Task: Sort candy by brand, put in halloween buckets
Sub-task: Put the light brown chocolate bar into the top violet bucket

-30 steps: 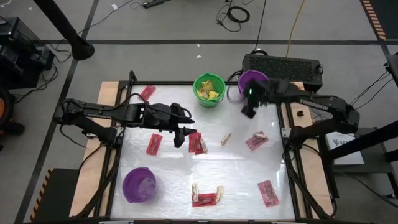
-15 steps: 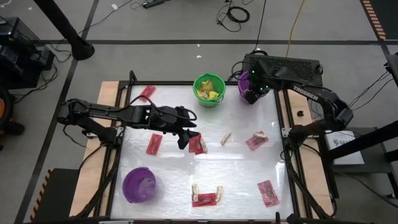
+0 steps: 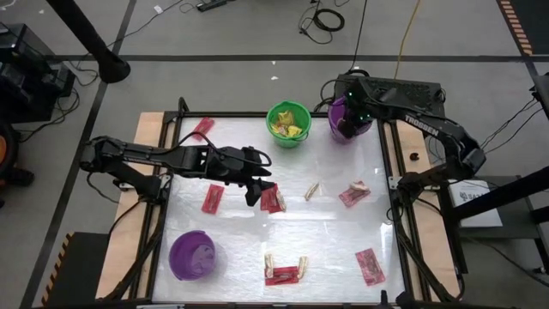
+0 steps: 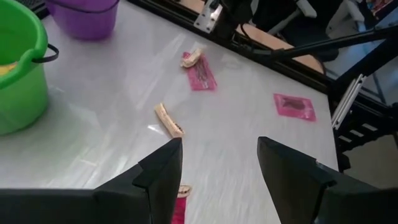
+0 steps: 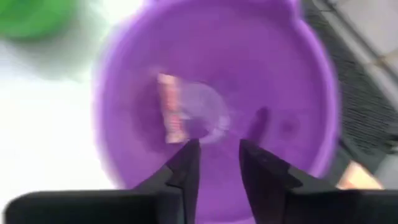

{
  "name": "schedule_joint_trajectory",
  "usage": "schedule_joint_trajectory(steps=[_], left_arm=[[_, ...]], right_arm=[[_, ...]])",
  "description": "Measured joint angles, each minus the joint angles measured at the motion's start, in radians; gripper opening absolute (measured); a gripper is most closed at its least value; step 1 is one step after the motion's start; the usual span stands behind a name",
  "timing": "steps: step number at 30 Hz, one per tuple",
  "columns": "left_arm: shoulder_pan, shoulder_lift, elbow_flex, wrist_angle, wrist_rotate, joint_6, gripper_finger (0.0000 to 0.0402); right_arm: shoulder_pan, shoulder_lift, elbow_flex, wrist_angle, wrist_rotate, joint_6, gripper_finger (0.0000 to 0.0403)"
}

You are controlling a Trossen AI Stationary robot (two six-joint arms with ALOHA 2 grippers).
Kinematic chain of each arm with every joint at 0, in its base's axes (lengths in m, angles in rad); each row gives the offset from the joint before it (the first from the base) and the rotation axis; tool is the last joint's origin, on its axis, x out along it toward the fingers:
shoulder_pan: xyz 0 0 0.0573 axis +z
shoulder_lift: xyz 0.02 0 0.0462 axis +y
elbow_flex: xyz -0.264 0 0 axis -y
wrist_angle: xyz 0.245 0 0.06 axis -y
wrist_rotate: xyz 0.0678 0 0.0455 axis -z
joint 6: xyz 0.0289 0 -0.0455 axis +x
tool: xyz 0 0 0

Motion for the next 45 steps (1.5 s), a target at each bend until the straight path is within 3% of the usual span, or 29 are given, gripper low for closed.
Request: schedule_joint_trajectory(steps=[6, 10, 14, 21, 27, 40, 45], left_arm=[[0.0, 0.0, 0.0, -0.002, -0.001, 0.048, 0.0215], [0.0, 0.0, 0.0, -0.008, -0.002, 0.054, 0.0215], [0.0, 0.0, 0.0, -0.04, 0.011, 0.086, 0.0215], [0.0, 0.0, 0.0, -0.084, 0.02, 0.169, 0.0215], [0.0, 0.0, 0.0, -0.098, 0.021, 0.226, 0.0215], [0.002, 0.0, 0.0, -0.098, 0.023, 0.237, 0.0215], [0.002, 0.0, 0.0, -0.098, 0.023, 0.234, 0.0215]], right_arm=[[0.132, -0.015, 0.045, 0.003, -0.38, -0.033, 0.0132], [0.309, -0.014, 0.031, -0.012, -0.455, -0.08, 0.0131], [0.5, -0.014, -0.051, 0.066, -0.438, -0.109, 0.013], [0.698, -0.013, -0.227, 0.286, -0.223, -0.252, 0.013], [0.712, -0.008, -0.306, 0.405, -0.218, -0.198, 0.0121], [0.69, -0.002, -0.516, 0.766, -0.214, -0.237, 0.0102], [0.642, 0.047, -0.535, 0.773, -0.215, -0.247, 0.0108]])
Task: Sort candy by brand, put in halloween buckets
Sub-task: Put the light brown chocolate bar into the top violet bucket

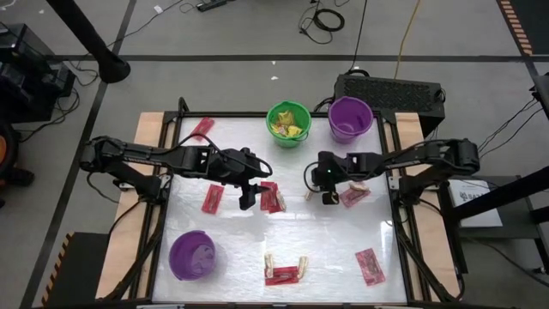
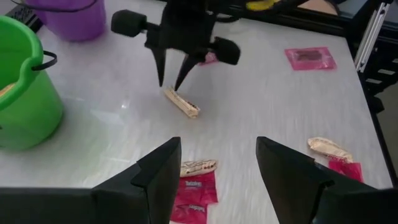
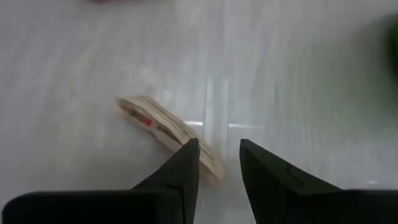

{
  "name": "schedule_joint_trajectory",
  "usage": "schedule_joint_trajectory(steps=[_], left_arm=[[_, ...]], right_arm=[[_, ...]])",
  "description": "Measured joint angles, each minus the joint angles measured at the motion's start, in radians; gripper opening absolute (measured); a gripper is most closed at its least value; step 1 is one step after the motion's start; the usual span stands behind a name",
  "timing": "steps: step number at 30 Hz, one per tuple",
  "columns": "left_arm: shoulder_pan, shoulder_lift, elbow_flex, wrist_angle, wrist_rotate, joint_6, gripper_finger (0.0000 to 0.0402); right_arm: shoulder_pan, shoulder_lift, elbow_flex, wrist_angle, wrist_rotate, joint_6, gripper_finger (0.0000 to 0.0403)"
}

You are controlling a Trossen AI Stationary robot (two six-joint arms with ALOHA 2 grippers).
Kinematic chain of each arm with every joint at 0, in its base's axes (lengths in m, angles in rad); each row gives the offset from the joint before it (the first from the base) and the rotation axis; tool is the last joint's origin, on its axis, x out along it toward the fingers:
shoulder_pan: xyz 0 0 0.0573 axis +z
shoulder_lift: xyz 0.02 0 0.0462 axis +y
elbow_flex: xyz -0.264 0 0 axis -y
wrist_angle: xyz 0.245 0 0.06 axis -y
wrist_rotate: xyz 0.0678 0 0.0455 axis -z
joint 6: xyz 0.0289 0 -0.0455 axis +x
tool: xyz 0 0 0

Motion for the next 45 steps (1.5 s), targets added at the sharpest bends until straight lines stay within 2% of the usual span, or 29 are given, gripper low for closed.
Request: schedule_joint_trajectory(steps=[5, 10, 14, 21, 30, 34, 40, 42, 45], left_arm=[[0.0, 0.0, 0.0, 0.005, 0.0, -0.006, 0.0215], [0.0, 0.0, 0.0, 0.006, 0.0, -0.016, 0.0215], [0.0, 0.0, 0.0, 0.007, -0.001, -0.034, 0.0215], [0.0, 0.0, 0.0, 0.008, -0.009, -0.034, 0.0215], [0.001, 0.0, 0.0, 0.006, -0.011, -0.026, 0.0215], [0.001, 0.0, 0.0, 0.009, 0.024, -0.02, 0.0215], [0.001, -0.021, 0.0, -0.044, 0.052, 0.037, 0.0215], [0.001, -0.024, 0.0, -0.049, 0.071, 0.059, 0.0215], [0.001, -0.044, -0.01, -0.049, 0.134, 0.102, 0.0215]], right_arm=[[-0.014, 0.052, 0.001, 0.033, -0.001, -0.014, 0.0138], [-0.014, 0.071, 0.001, -0.006, -0.008, 0.009, 0.0173], [-0.014, 0.073, 0.002, -0.048, -0.01, 0.017, 0.0179], [-0.012, 0.073, 0.002, -0.074, -0.011, 0.041, 0.0133], [-0.013, 0.052, 0.002, -0.08, -0.036, 0.145, 0.001], [-0.011, 0.013, 0.034, -0.136, -0.06, 0.213, 0.0011], [-0.012, -0.049, 0.203, -0.342, -0.039, 0.276, 0.0003], [-0.011, -0.068, 0.289, -0.446, 0.023, 0.301, 0.0003], [-0.016, -0.084, 0.417, -0.59, 0.175, 0.35, 0.0002]])
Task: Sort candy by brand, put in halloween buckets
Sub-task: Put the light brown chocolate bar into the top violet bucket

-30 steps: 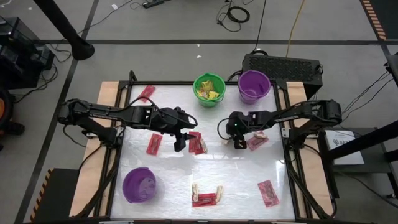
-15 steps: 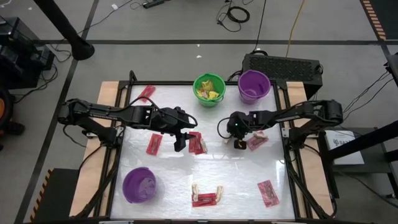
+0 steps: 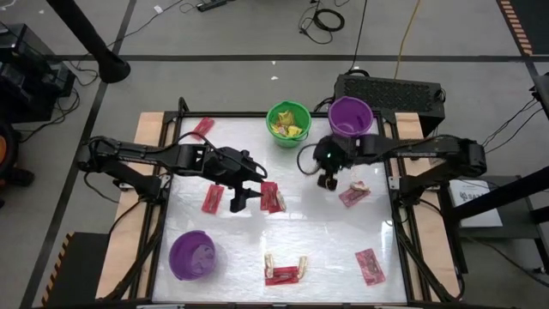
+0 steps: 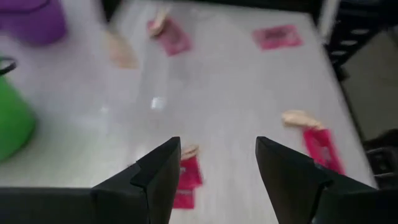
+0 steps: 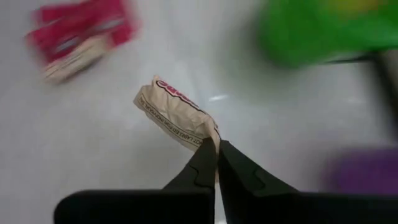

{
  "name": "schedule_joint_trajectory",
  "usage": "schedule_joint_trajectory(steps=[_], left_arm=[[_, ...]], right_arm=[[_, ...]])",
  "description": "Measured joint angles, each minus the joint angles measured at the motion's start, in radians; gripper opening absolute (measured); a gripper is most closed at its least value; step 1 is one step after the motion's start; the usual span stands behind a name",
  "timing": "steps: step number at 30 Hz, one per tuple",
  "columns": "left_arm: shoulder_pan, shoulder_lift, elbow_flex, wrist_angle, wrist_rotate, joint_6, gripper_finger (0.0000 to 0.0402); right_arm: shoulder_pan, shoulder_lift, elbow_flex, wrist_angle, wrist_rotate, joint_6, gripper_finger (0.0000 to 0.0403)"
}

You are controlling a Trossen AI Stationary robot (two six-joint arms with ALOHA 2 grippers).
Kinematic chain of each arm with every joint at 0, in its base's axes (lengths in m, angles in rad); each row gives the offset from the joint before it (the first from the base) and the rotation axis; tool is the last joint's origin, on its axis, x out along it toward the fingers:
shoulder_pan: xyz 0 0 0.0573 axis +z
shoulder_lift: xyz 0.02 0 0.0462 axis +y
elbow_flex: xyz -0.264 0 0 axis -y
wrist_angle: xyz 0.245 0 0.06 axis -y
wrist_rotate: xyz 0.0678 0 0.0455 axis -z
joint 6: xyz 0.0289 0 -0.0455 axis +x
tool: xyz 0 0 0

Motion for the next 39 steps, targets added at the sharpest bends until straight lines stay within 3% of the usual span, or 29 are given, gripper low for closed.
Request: schedule_joint_trajectory(steps=[6, 9, 16, 21, 28, 32, 39], left_arm=[[0.046, -0.035, -0.049, 0.009, 0.023, 0.048, 0.0215], [0.101, -0.077, -0.074, 0.02, 0.023, 0.03, 0.0215], [0.302, -0.155, -0.131, 0.057, -0.055, -0.059, 0.0215], [0.431, -0.156, -0.152, -0.038, -0.06, -0.143, 0.0215], [0.528, -0.153, -0.151, -0.29, -0.117, -0.254, 0.0215], [0.529, -0.125, -0.151, -0.294, -0.135, -0.119, 0.0215], [0.53, -0.11, -0.15, -0.308, -0.136, 0.08, 0.0215]], right_arm=[[-0.067, -0.012, 0.217, -0.171, 0.287, 0.028, 0.0001], [-0.158, -0.012, 0.252, -0.18, 0.352, 0.031, 0.0001], [-0.473, 0.014, 0.251, -0.208, 0.259, 0.057, 0.0], [-0.583, 0.038, 0.252, -0.12, 0.11, 0.011, 0.0001], [-0.609, 0.081, 0.25, -0.204, 0.107, 0.054, 0.0015], [-0.605, 0.103, 0.25, -0.235, 0.107, 0.06, 0.0027], [-0.605, 0.118, 0.25, -0.279, 0.112, 0.206, 0.0068]])
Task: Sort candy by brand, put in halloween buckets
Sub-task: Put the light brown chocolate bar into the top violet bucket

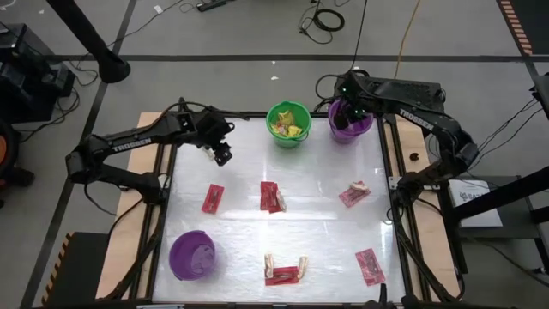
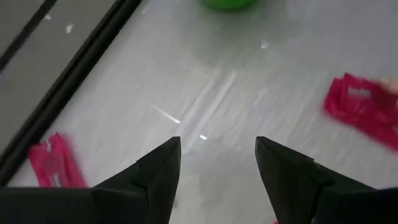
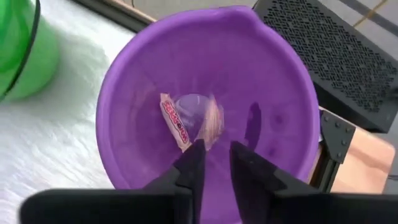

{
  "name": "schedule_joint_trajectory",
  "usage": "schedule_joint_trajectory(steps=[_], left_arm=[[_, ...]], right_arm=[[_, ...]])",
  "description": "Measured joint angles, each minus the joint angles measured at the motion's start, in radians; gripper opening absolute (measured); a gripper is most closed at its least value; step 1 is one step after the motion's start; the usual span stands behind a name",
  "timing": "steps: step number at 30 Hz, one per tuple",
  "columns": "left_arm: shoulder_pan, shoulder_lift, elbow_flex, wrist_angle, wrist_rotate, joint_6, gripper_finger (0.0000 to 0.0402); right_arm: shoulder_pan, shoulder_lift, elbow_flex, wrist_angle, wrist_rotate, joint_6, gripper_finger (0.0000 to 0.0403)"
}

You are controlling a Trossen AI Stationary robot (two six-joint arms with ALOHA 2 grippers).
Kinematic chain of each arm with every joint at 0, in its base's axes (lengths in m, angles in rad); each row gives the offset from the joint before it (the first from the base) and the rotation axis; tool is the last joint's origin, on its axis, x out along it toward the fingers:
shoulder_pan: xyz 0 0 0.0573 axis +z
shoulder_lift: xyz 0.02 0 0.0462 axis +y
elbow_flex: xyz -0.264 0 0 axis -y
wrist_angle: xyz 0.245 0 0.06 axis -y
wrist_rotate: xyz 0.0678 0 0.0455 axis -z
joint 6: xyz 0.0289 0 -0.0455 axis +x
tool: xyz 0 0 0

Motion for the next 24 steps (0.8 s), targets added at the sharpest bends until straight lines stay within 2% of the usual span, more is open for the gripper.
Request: schedule_joint_trajectory(steps=[5, 7, 10, 15, 21, 24], left_arm=[[0.007, 0.001, 0.0, -0.009, -0.003, 0.1, 0.0215], [0.008, 0.001, -0.013, 0.004, -0.009, 0.128, 0.0215], [0.009, 0.002, -0.041, -0.009, -0.018, 0.133, 0.0215], [0.009, 0.003, -0.155, -0.011, -0.025, 0.118, 0.0215], [0.01, 0.002, -0.269, 0.086, -0.227, 0.002, 0.0215], [0.009, 0.002, -0.304, 0.117, -0.268, -0.161, 0.0215]], right_arm=[[0.0, -0.001, 0.0, 0.037, -0.01, 0.011, 0.0111], [0.004, -0.012, 0.0, 0.047, -0.07, 0.02, 0.0123], [0.041, -0.027, 0.0, 0.101, -0.172, 0.043, 0.0129], [0.138, -0.064, 0.0, 0.195, -0.216, 0.072, 0.013], [0.304, -0.115, 0.0, 0.29, -0.217, 0.073, 0.013], [0.387, -0.12, 0.0, 0.324, -0.217, 0.055, 0.013]])
